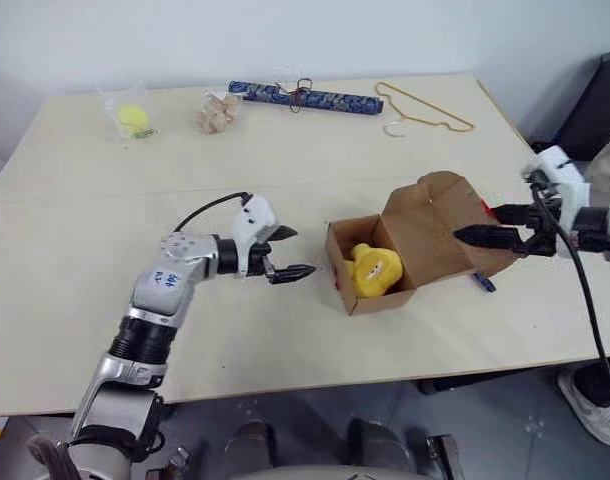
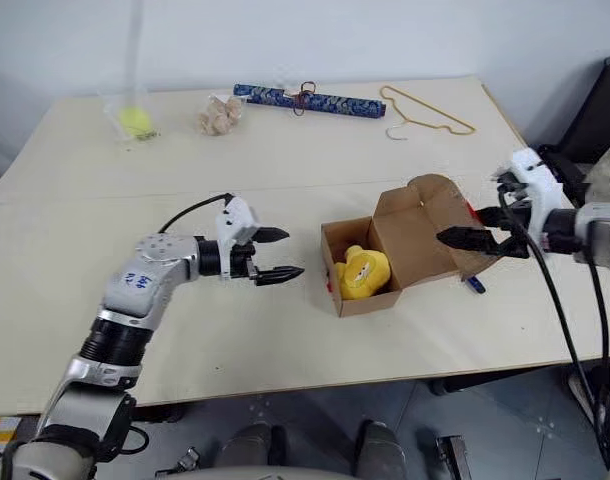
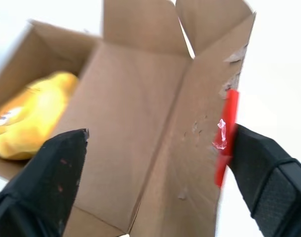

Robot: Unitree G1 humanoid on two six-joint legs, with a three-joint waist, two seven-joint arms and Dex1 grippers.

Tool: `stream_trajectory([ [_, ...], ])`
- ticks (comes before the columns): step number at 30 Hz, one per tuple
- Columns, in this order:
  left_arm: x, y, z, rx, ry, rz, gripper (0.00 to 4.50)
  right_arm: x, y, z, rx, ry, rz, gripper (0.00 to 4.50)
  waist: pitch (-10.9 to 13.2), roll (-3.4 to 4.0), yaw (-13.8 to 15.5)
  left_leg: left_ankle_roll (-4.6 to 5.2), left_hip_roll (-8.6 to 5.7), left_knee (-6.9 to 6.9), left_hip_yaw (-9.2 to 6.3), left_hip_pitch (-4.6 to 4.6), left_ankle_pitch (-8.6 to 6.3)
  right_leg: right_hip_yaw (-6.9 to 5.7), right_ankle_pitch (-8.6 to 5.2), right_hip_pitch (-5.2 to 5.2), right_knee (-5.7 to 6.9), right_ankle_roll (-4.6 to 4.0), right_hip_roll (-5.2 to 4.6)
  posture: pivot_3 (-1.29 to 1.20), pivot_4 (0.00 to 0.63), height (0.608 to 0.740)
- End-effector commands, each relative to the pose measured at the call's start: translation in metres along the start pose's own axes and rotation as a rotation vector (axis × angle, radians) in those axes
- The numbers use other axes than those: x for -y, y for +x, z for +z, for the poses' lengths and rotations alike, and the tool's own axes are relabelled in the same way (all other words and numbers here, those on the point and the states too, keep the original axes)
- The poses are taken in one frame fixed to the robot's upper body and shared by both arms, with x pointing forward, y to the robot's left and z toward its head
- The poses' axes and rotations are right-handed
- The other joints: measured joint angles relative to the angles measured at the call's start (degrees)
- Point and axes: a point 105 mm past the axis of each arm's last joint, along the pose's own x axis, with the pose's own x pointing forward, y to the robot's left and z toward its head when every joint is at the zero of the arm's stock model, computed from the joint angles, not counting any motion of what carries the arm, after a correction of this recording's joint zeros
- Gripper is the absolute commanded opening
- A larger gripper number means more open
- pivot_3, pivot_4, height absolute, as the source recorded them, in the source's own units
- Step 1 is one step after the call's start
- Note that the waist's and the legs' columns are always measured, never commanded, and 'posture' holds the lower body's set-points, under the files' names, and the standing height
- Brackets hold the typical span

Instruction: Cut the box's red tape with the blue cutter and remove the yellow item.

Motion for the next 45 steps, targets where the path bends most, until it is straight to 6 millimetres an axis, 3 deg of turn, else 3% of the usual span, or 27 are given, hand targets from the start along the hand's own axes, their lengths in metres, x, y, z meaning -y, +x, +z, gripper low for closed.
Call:
stream_trajectory([
  [1, 0.000, -0.029, 0.010, 0.023, 0.051, -0.005, 4.47, -0.002, -0.029, 0.029, 0.192, -0.187, -0.002, 4.50, 0.00, 0.00, -0.08, 0.00, 0.00, 0.00, 0.01, 0.02, 0.00, 0.01, 0.00, 0.00, 0.00, 0.00, 0.00, 0.00, 0.150, 0.740],
  [4, -0.001, -0.049, 0.007, 0.004, 0.044, 0.000, 4.47, -0.004, -0.041, 0.041, 0.331, -0.238, 0.014, 4.50, 0.02, 0.03, -0.39, 0.00, 0.00, -0.02, 0.04, 0.07, 0.00, 0.04, 0.00, 0.00, 0.03, 0.00, 0.00, 0.00, 0.150, 0.740],
  [9, 0.013, -0.099, 0.004, -0.068, -0.051, -0.049, 4.47, -0.048, -0.062, 0.015, 0.326, -0.385, 0.307, 4.50, 0.20, -0.22, -0.18, -0.01, 0.03, -0.13, 0.01, 0.33, -0.01, 0.04, -0.01, 0.21, 0.04, -0.02, 0.03, 0.00, 0.150, 0.740],
  [12, 0.017, -0.108, 0.003, -0.089, -0.052, -0.061, 4.47, -0.062, -0.065, 0.012, 0.345, -0.424, 0.336, 4.50, 0.32, -0.07, 0.03, 0.00, 0.02, -0.08, 0.06, 0.41, -0.04, 0.11, -0.01, 0.31, -0.01, 0.00, 0.02, 0.00, 0.150, 0.740],
  [16, 0.029, -0.101, 0.011, -0.118, -0.085, -0.150, 4.47, -0.084, -0.066, 0.011, 0.390, -0.460, 0.347, 4.50, 0.45, -0.23, 0.18, -0.03, 0.02, -0.06, -0.01, 0.59, -0.03, 0.12, -0.03, 0.46, 0.12, -0.05, 0.02, 0.00, 0.150, 0.740],
  [21, 0.024, -0.065, 0.038, -0.119, -0.004, -0.197, 4.47, -0.092, -0.064, 0.006, 0.381, -0.479, 0.332, 4.50, 0.54, -0.37, 0.16, -0.05, 0.01, -0.01, 0.07, 0.70, -0.02, 0.24, -0.04, 0.51, 0.22, -0.06, 0.02, 0.00, 0.150, 0.740],
  [25, 0.024, 0.014, 0.081, -0.067, 0.134, -0.269, 4.47, -0.084, -0.068, 0.005, 0.359, -0.486, 0.286, 4.50, 0.62, -0.51, 1.79, -0.03, -0.03, 0.09, 0.05, 0.75, 0.00, 0.26, -0.03, 0.65, 0.22, -0.05, 0.03, 0.00, 0.150, 0.740],
  [30, 0.046, 0.079, 0.089, -0.130, 0.259, -0.398, 4.47, -0.085, -0.071, 0.002, 0.331, -0.474, 0.287, 4.50, 0.64, -0.55, 1.32, 0.02, -0.06, -0.06, 0.07, 0.78, -0.01, 0.27, -0.02, 0.64, 0.00, -0.02, 0.05, 0.00, 0.150, 0.740],
  [32, 0.055, 0.099, 0.079, -0.184, 0.317, -0.429, 4.47, -0.089, -0.072, 0.001, 0.322, -0.464, 0.288, 4.50, 0.66, -0.56, 1.10, 0.02, -0.06, -0.16, 0.06, 0.79, -0.01, 0.29, -0.03, 0.52, 0.03, -0.04, 0.09, 0.00, 0.150, 0.740],
  [38, 0.059, 0.122, 0.041, -0.333, 0.449, -0.449, 4.47, -0.096, -0.075, -0.005, 0.313, -0.448, 0.259, 4.50, 0.81, -0.56, 1.40, 0.01, -0.06, -0.16, 0.02, 0.75, -0.02, 0.34, -0.04, 0.43, 0.00, -0.07, 0.12, 0.00, 0.150, 0.740],
  [41, 0.054, 0.124, 0.037, -0.340, 0.460, -0.429, 3.86, -0.097, -0.077, -0.006, 0.310, -0.435, 0.241, 4.50, 0.81, -0.56, 1.58, 0.04, -0.06, 0.03, -0.02, 0.76, -0.07, 0.38, -0.04, 0.52, -0.22, -0.07, 0.12, 0.00, 0.150, 0.740],
  [45, 0.054, 0.128, 0.045, -0.292, 0.458, -0.427, 2.67, -0.097, -0.077, -0.008, 0.309, -0.427, 0.215, 4.50, 0.82, -0.57, 1.51, 0.08, -0.06, 0.29, -0.07, 0.81, -0.07, 0.40, 0.00, 0.73, -0.29, -0.17, 0.12, 0.00, 0.150, 0.740],
])
